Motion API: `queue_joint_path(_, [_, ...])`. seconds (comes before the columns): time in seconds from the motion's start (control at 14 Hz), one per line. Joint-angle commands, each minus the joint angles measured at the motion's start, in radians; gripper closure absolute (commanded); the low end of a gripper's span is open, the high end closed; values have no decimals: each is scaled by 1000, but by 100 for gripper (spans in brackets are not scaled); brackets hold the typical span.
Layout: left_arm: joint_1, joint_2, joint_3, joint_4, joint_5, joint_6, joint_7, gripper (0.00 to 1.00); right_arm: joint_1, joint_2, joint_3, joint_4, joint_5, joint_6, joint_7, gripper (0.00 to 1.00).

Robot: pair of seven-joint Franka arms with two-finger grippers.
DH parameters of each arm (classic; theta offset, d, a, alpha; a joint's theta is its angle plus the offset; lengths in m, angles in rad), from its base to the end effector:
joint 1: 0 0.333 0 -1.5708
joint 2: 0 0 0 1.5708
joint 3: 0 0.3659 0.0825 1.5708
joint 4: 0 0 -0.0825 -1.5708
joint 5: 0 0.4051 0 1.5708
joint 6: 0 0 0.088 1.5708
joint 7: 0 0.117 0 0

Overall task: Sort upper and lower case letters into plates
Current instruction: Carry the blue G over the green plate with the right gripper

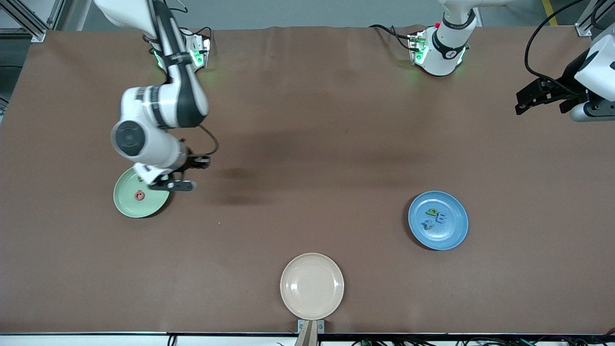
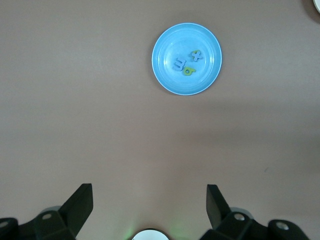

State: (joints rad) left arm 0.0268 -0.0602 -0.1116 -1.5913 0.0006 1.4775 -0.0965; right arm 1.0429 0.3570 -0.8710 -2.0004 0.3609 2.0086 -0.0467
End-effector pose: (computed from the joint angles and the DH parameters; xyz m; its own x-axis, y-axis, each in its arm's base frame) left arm 0.5414 -0.0482 0.6800 0.9985 0.0124 -0.0530 0.0118 -0.9999 -0.0125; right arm 0.5791 0.1495 0.3467 0.9798 0.0348 -0.1970 0.0301 -0.9992 -0.0268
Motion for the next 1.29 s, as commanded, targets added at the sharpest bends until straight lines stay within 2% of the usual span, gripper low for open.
queue_joint_path(0.0, [2, -10, -2, 1, -2, 6, 21, 0, -84, 20, -20, -15, -7, 38, -227, 87])
queue_joint_path(0.21, [4, -10, -2, 1, -2, 6, 21, 0, -184, 101, -14, -14, 10, 134, -436, 87])
queue_joint_path(0.29, [4, -10, 0, 1, -2, 6, 21, 0, -217, 121, 7, -12, 35, 150, -479, 87])
queue_joint_path(0.5, [4, -7, -2, 1, -1, 6, 21, 0, -381, 177, 131, 23, 85, 185, -605, 87])
queue_joint_path(0.72, [4, -7, -2, 1, 1, 7, 21, 0, -527, 229, 254, 81, 95, 199, -651, 87])
queue_joint_path(0.79, [4, -7, -2, 1, 1, 7, 21, 0, -556, 246, 276, 95, 96, 199, -665, 87])
queue_joint_path(0.93, [4, -7, -2, -1, 1, 7, 21, 0, -580, 273, 303, 114, 101, 209, -665, 87])
queue_joint_path(1.22, [4, -7, -2, 1, 1, 6, 21, 0, -580, 298, 319, 115, 124, 240, -665, 86])
